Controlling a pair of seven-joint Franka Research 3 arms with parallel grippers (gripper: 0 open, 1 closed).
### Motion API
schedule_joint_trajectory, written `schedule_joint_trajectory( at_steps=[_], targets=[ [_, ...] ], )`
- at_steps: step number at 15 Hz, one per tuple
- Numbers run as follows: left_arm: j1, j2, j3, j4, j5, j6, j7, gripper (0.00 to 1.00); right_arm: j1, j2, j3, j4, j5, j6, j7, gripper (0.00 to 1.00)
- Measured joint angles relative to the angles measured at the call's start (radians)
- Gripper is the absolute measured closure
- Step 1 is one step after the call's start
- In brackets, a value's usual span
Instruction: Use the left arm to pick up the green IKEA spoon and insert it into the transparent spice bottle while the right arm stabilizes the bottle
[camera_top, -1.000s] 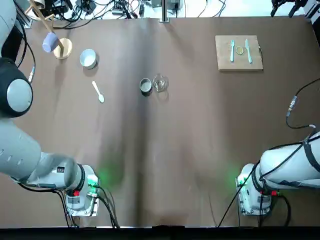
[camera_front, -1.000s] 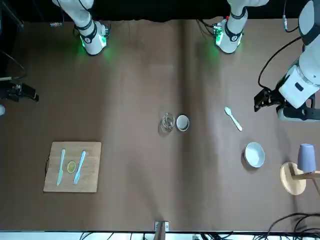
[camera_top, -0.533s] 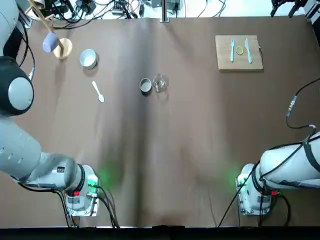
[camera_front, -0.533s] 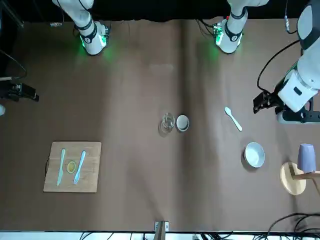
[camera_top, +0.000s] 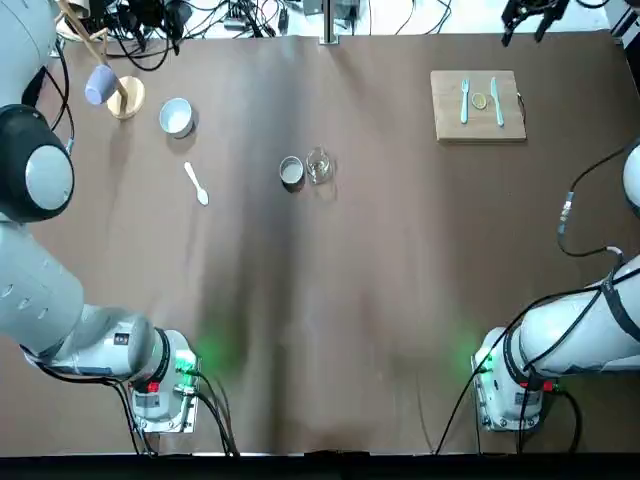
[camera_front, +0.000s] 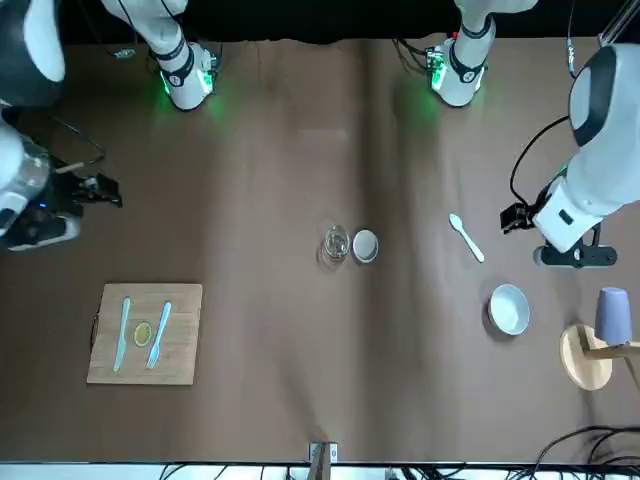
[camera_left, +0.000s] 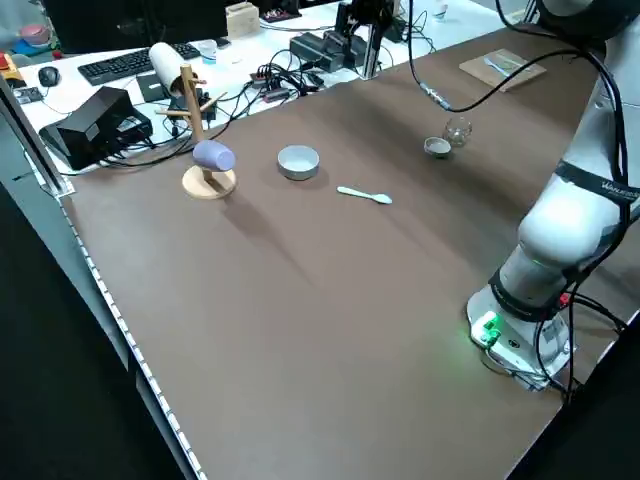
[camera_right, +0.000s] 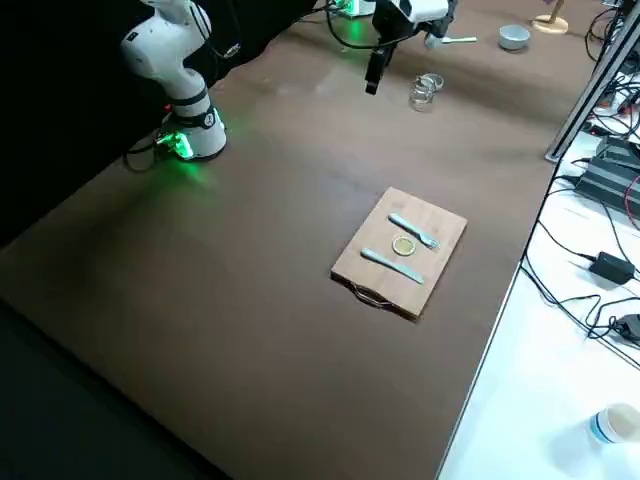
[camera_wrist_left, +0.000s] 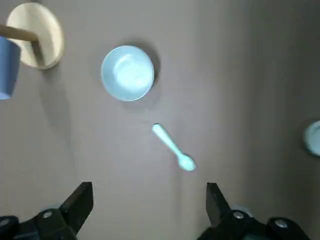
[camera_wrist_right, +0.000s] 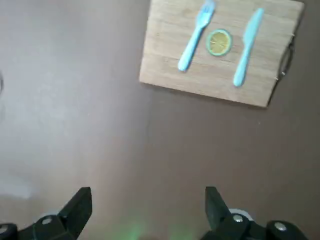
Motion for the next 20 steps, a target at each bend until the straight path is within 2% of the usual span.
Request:
schedule_joint_trajectory(
  at_steps=[3,6,9,12,13,17,20],
  targets=[
    [-0.006,0.032,-0.007,-0.038,0.028,0.000,-0.024,0.00,0.006,0.009,-0.002,-0.001,0.011,-0.008,-0.174,0.00],
    [0.044,0.081,-0.005,-0.059,-0.039,0.020,-0.098,0.00,0.003,0.023,-0.005,-0.002,0.080,-0.014,-0.288,0.00],
    [0.082,0.093,-0.004,-0.161,-0.059,0.178,-0.169,0.00,0.013,0.038,-0.002,-0.002,0.134,-0.004,-0.368,0.00],
    [0.100,0.084,-0.004,-0.282,-0.060,0.351,-0.277,0.00,0.066,0.061,0.001,-0.003,0.140,0.038,-0.453,0.00],
    [0.122,0.075,-0.004,-0.352,-0.060,0.443,-0.318,0.00,0.079,0.083,0.001,-0.003,0.157,0.045,-0.532,0.00],
    [0.170,0.064,-0.004,-0.500,-0.062,0.655,-0.409,0.00,0.055,0.135,-0.008,-0.004,0.231,0.046,-0.808,0.00],
    [0.161,0.077,-0.008,-0.585,-0.063,0.769,-0.556,0.00,0.047,0.171,-0.008,-0.004,0.289,0.050,-1.005,0.00]
  ],
)
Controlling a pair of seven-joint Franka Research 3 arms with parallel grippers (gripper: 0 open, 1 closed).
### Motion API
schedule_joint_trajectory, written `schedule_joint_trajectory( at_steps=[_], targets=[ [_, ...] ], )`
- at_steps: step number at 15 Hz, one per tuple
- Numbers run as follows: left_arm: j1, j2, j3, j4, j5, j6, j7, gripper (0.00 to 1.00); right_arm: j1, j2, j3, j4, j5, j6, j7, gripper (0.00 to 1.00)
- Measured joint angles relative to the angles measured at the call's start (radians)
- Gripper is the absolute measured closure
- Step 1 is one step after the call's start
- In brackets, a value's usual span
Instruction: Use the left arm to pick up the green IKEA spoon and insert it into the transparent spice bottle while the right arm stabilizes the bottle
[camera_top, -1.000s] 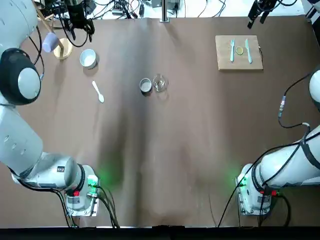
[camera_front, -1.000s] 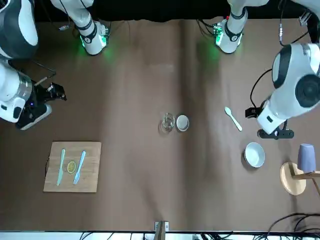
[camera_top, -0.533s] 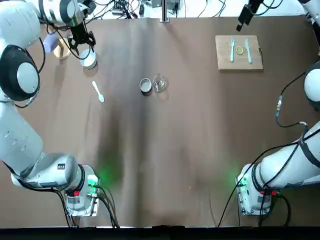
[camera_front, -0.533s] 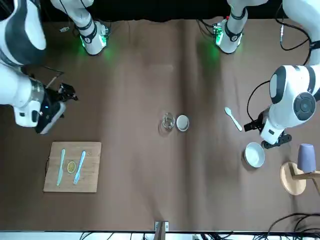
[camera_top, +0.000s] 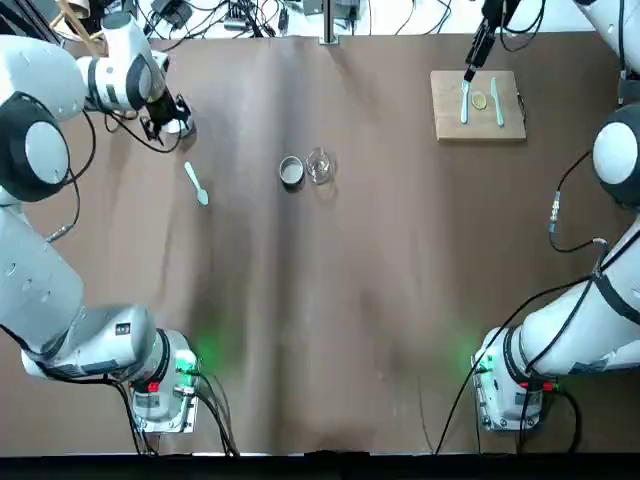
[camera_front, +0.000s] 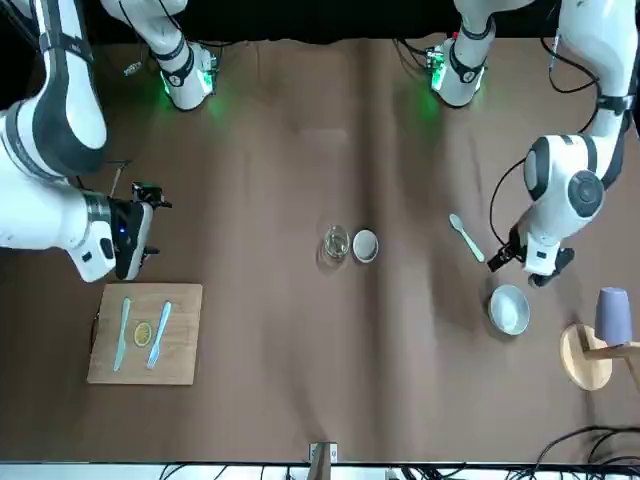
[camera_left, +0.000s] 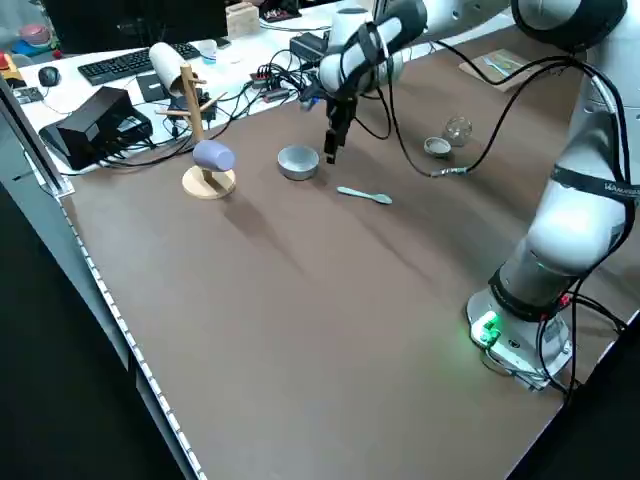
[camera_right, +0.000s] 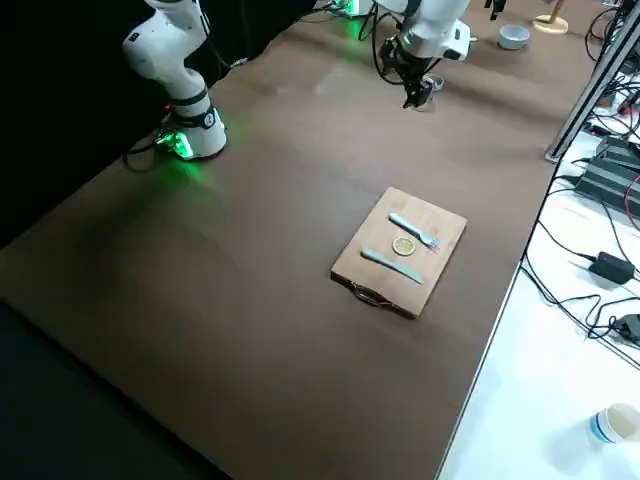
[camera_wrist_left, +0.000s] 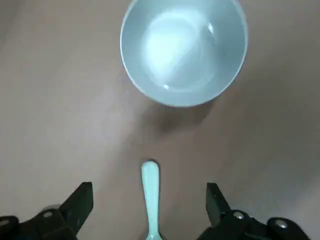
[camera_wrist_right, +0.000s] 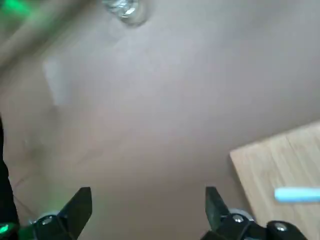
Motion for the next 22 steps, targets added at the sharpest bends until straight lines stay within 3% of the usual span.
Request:
schedule_joint_trajectory(
  at_steps=[7,15,18,20,21,22],
  targets=[
    [-0.015,0.106,-0.004,-0.042,0.000,0.060,-0.118,0.00,0.060,0.134,0.008,-0.006,0.142,0.106,-0.332,0.00],
    [-0.015,0.166,-0.004,-0.042,0.000,0.142,-0.208,0.03,0.143,0.216,0.009,-0.082,0.417,0.303,-0.501,0.00],
    [-0.016,0.169,-0.006,-0.039,0.000,0.152,-0.214,0.23,0.146,0.270,0.008,-0.122,0.567,0.324,-0.682,0.00],
    [-0.017,0.170,-0.006,-0.039,0.000,0.153,-0.217,0.26,0.148,0.294,0.008,-0.129,0.619,0.326,-0.805,0.00],
    [-0.016,0.166,-0.003,-0.039,0.000,0.144,-0.220,0.45,0.154,0.310,0.008,-0.140,0.694,0.326,-0.866,0.00],
    [-0.015,0.164,-0.001,-0.039,0.000,0.140,-0.220,0.52,0.156,0.316,0.008,-0.146,0.712,0.326,-0.892,0.00]
  ],
)
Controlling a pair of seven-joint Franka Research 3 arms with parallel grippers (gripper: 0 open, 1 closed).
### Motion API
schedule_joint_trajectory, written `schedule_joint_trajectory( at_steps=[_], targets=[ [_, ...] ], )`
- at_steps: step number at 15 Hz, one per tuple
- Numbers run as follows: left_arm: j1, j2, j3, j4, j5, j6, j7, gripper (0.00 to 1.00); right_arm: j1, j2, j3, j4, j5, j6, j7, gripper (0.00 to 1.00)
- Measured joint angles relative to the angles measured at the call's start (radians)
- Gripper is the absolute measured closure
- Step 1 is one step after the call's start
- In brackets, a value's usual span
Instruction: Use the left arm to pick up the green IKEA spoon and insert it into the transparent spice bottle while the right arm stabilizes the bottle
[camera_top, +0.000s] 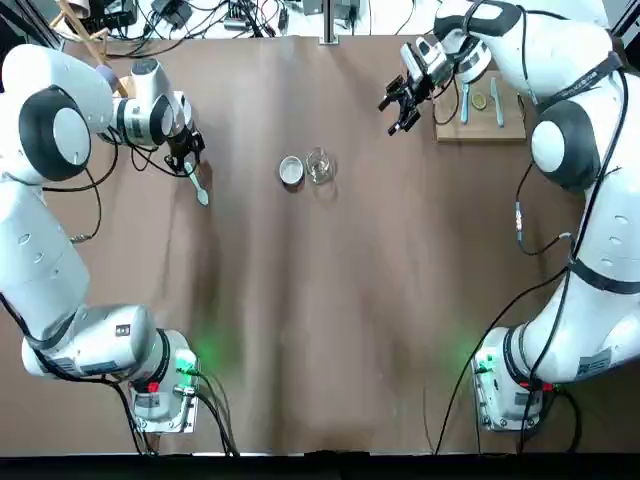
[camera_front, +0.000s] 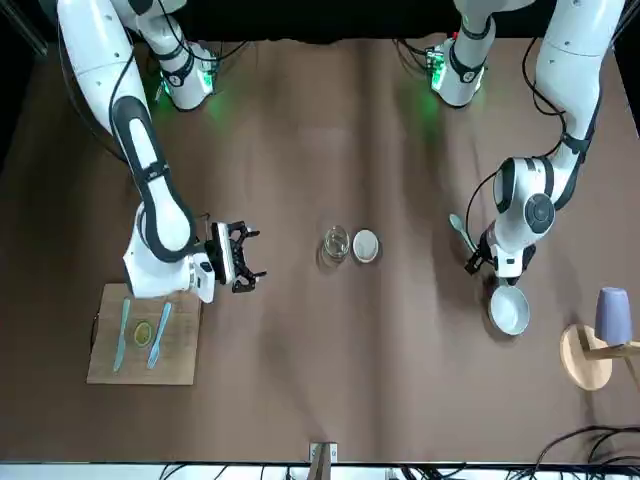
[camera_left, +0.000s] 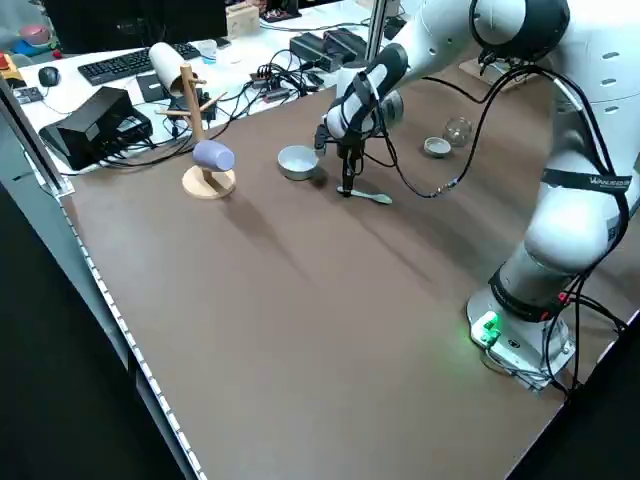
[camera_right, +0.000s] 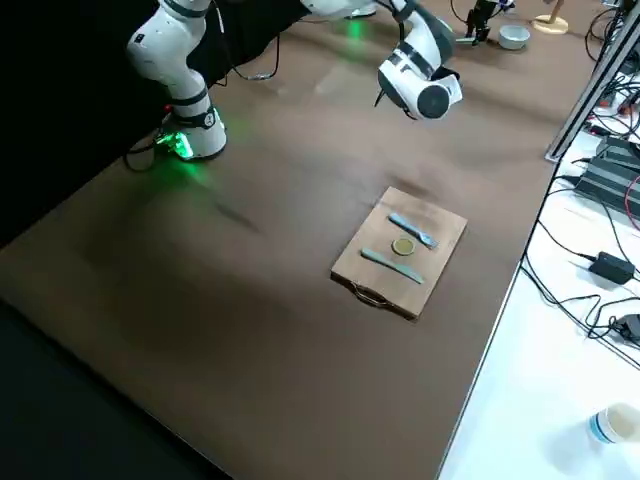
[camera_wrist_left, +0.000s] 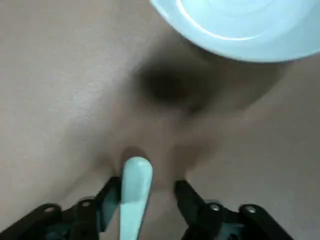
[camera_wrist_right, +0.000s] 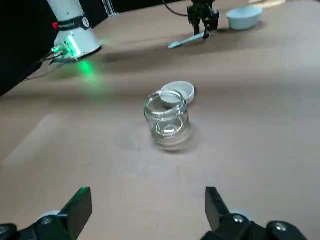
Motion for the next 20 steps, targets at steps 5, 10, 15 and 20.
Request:
schedule_joint_trajectory(
  at_steps=[5,10,15,20],
  targets=[
    [0.002,-0.004,0.003,0.000,0.000,-0.010,0.000,0.70,0.039,0.063,0.001,-0.069,0.265,0.001,-0.132,0.00],
    [-0.004,-0.007,-0.009,0.039,0.000,-0.011,0.001,0.75,0.111,0.140,0.001,-0.073,0.452,0.073,-0.187,0.00],
    [-0.034,-0.009,-0.061,0.182,0.000,-0.151,0.001,0.76,0.132,0.189,0.000,-0.068,0.629,0.072,-0.300,0.00],
    [-0.044,-0.021,-0.163,0.325,0.000,-0.244,0.003,0.76,0.190,0.228,0.000,-0.022,0.667,0.116,-0.313,0.00]
  ],
)
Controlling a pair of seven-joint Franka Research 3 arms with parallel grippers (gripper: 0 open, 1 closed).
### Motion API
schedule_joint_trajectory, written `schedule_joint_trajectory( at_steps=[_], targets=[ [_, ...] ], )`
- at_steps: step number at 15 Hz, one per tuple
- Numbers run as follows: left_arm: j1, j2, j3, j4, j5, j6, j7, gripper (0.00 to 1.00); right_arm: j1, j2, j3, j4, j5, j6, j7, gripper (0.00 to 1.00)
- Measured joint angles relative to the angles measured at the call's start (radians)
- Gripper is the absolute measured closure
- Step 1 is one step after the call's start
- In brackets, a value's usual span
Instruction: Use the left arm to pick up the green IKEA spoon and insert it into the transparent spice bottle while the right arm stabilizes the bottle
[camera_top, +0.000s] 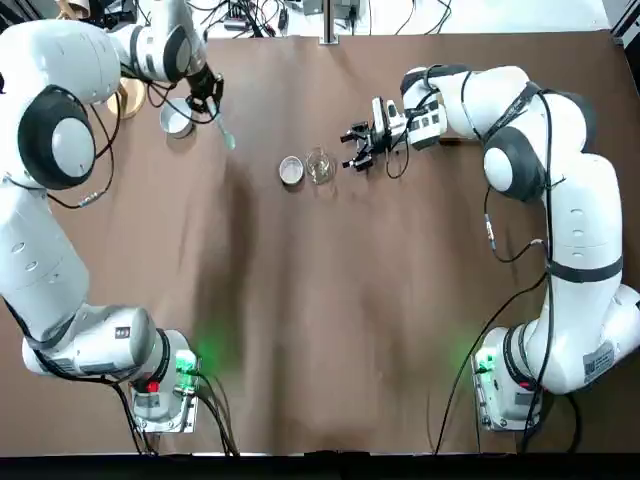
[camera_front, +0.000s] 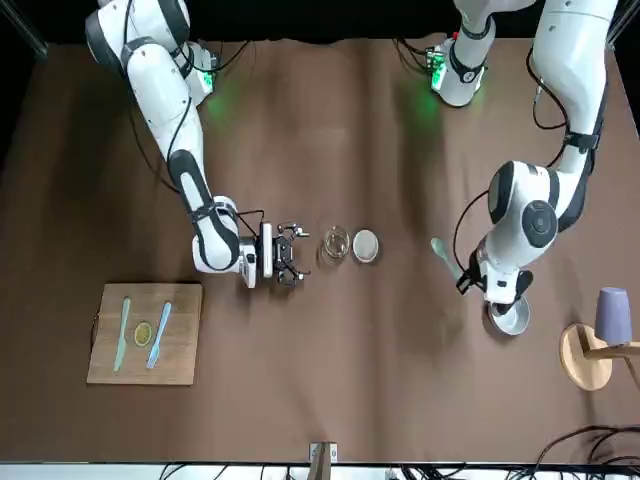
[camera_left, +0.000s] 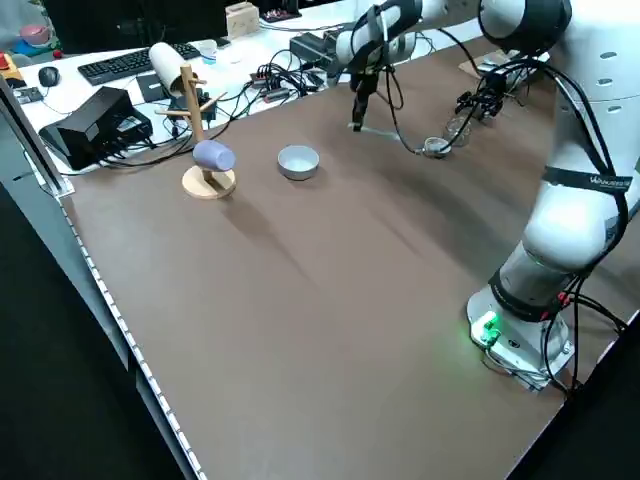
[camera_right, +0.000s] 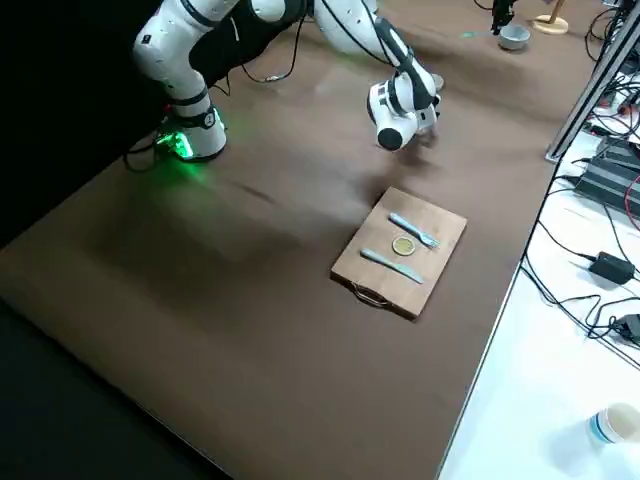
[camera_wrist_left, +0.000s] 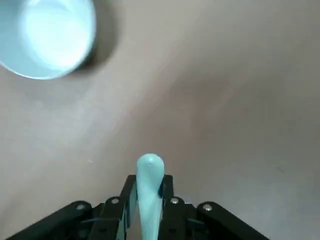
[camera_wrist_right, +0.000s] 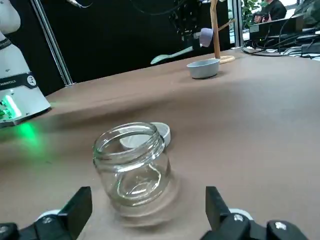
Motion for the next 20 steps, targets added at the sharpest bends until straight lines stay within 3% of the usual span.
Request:
schedule_joint_trajectory(
  at_steps=[4,8,15,20],
  targets=[
    [-0.028,0.000,-0.082,0.050,0.000,-0.001,-0.004,0.76,0.013,0.027,-0.001,0.051,-0.006,0.000,-0.008,0.00],
    [-0.067,0.000,-0.107,0.112,0.000,-0.002,-0.005,0.76,0.046,0.034,-0.001,0.064,-0.037,0.041,-0.036,0.00],
    [-0.100,0.000,-0.167,0.126,0.002,-0.004,0.030,0.76,0.080,0.088,-0.002,0.087,-0.040,0.055,-0.061,0.00],
    [-0.085,-0.009,-0.176,0.174,-0.001,-0.137,0.054,0.76,0.093,0.117,-0.002,0.125,-0.017,0.055,-0.063,0.00]
  ],
)
